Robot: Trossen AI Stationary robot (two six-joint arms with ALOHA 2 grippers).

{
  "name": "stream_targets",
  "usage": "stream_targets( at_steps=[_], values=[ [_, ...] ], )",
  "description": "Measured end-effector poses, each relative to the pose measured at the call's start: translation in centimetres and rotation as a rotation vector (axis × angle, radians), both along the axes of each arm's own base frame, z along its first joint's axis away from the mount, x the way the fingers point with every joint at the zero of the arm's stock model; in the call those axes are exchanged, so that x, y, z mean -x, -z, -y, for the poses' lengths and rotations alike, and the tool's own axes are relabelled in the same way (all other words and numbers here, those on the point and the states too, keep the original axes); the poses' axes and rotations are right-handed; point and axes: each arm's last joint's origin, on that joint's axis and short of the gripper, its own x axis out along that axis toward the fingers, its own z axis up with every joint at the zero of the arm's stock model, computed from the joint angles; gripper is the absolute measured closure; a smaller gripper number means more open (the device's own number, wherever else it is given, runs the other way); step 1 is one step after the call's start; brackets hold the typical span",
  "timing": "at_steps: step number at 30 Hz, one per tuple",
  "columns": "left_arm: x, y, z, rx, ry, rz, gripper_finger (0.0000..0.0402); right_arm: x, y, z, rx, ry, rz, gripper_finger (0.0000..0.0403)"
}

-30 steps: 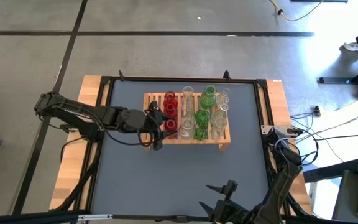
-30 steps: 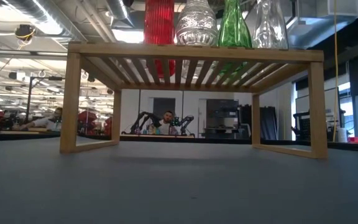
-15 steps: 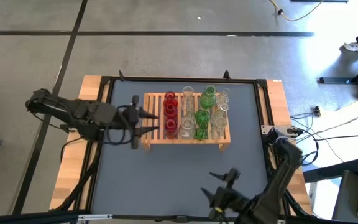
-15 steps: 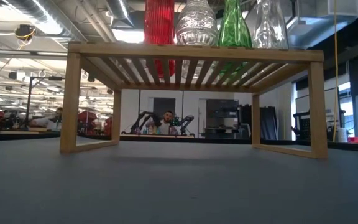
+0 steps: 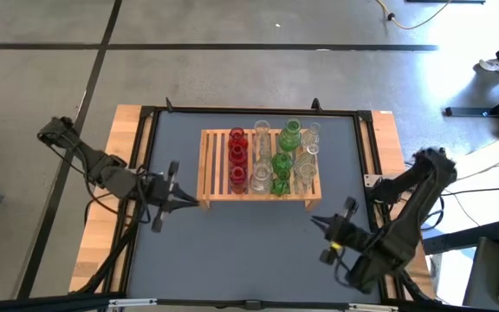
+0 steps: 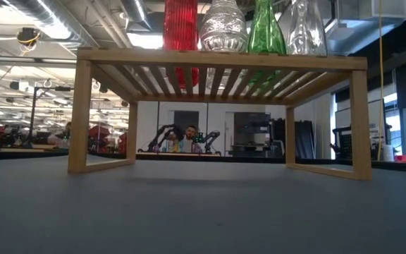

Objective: Sort vases onto shelf
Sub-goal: Return to home position

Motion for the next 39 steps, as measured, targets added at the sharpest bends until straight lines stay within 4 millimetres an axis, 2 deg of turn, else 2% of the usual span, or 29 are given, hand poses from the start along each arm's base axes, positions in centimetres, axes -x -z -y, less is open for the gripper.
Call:
stream_targets(
  at_steps=[2, 7, 12, 18, 25, 28, 30, 34, 37, 39],
  values=[
    [0.4, 0.6, 0.2, 0.026, 0.018, 0.021, 0.0382, 1.0, 1.3, 1.4, -0.041, -0.009, 0.02, 0.0393],
    [0.9, 2.4, 0.3, 0.047, 0.026, -0.008, 0.0381, 2.8, 4.4, 5.2, -0.121, -0.076, 0.083, 0.0385],
    [1.1, 2.9, 0.1, 0.046, 0.024, -0.012, 0.0381, 4.9, 6.7, 9.2, -0.234, -0.24, 0.12, 0.0397],
    [1.1, 2.9, 0.1, 0.047, 0.021, -0.009, 0.0381, 8.2, 8.3, 12.3, -0.306, -0.489, 0.327, 0.0401],
    [1.1, 2.9, 0.1, 0.042, 0.011, -0.007, 0.0381, 10.9, 10.2, 14.5, -0.316, -0.738, 0.511, 0.0402],
    [1.0, 3.2, 0.2, 0.047, 0.016, 0.017, 0.0381, 11.5, 10.7, 15.4, -0.309, -0.781, 0.592, 0.0402],
    [0.8, 3.9, 0.3, 0.05, 0.034, 0.046, 0.0381, 11.8, 11.4, 15.8, -0.304, -0.807, 0.589, 0.0402],
    [0.5, 5.5, 0.2, 0.074, 0.027, 0.086, 0.0381, 12.2, 11.6, 16.7, -0.3, -0.852, 0.663, 0.0402],
    [0.6, 6.7, 0.1, 0.099, 0.027, 0.122, 0.0381, 11.9, 12.9, 17.1, -0.283, -0.828, 0.576, 0.0403],
    [0.8, 7.4, 0.0, 0.113, 0.018, 0.148, 0.0381, 11.9, 12.8, 17.2, -0.291, -0.846, 0.579, 0.0403]
  ],
)
